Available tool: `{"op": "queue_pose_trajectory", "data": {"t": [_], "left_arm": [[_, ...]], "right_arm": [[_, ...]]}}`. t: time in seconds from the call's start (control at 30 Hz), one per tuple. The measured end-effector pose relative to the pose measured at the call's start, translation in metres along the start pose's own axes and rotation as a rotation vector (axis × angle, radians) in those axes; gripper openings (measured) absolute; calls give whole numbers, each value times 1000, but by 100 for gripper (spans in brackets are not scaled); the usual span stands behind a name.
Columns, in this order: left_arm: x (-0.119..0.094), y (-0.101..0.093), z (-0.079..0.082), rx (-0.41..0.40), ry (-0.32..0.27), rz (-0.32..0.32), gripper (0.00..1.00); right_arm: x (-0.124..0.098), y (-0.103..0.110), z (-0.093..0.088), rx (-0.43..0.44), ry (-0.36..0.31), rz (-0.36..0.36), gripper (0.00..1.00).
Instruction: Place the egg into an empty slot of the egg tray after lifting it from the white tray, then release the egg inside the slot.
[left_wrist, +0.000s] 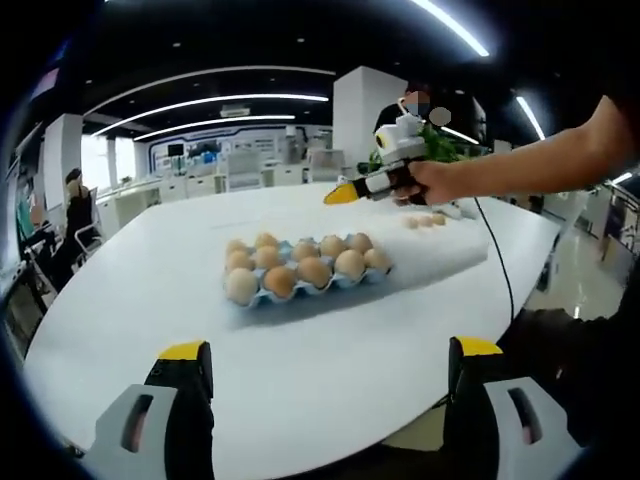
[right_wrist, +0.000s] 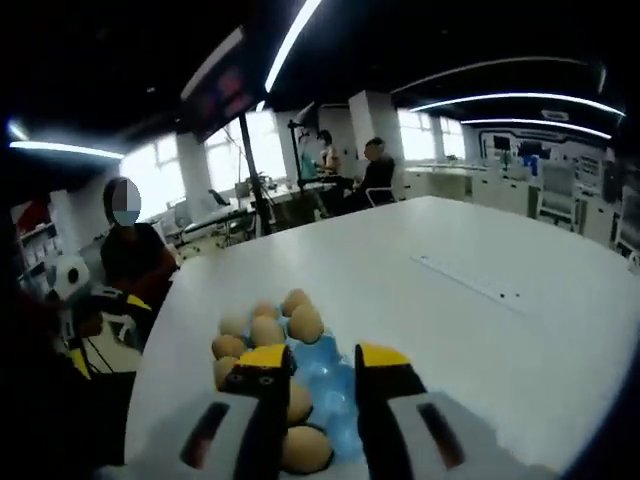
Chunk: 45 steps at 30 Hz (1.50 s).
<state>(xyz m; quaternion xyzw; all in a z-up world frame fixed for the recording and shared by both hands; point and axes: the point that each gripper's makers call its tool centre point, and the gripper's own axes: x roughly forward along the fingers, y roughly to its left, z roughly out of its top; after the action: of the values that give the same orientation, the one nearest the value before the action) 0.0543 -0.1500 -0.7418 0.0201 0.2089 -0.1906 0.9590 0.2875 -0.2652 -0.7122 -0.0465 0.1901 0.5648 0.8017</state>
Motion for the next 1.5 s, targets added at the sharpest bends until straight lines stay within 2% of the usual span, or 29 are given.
{"op": "queue_pose_trajectory", "data": {"t": [0.1,0.27,0.4,0.63,0.8,0.87,1.0,1.03,1.1,1.2,1.5], "left_arm": [[6,-5,0,2,7,-19,100],[13,-11,8,17,-3,-43,100],[17,-12,9,22,0,-50,100],[21,-16,5,27,14,-70,100],[22,-18,2,38,32,-75,100],[22,-17,2,37,35,-75,100],[21,-16,0,43,45,-73,100],[21,-16,0,42,46,-73,100],[21,-15,-2,40,55,-73,100],[21,-15,-2,49,57,-76,100],[21,-13,0,45,53,-70,100]], "right_arm": [[-29,-11,-13,28,8,-35,25],[-69,-26,-24,46,1,-87,25],[-99,-40,-36,44,21,-147,25],[-138,-65,-58,60,63,-242,26],[-142,-79,-68,92,98,-301,26],[-142,-85,-78,99,152,-325,26],[-138,-95,-91,101,213,-354,26],[-136,-95,-92,95,221,-353,26],[-134,-99,-103,52,285,-361,26],[-128,-102,-111,48,304,-359,25],[-126,-102,-111,73,294,-395,27]]}}
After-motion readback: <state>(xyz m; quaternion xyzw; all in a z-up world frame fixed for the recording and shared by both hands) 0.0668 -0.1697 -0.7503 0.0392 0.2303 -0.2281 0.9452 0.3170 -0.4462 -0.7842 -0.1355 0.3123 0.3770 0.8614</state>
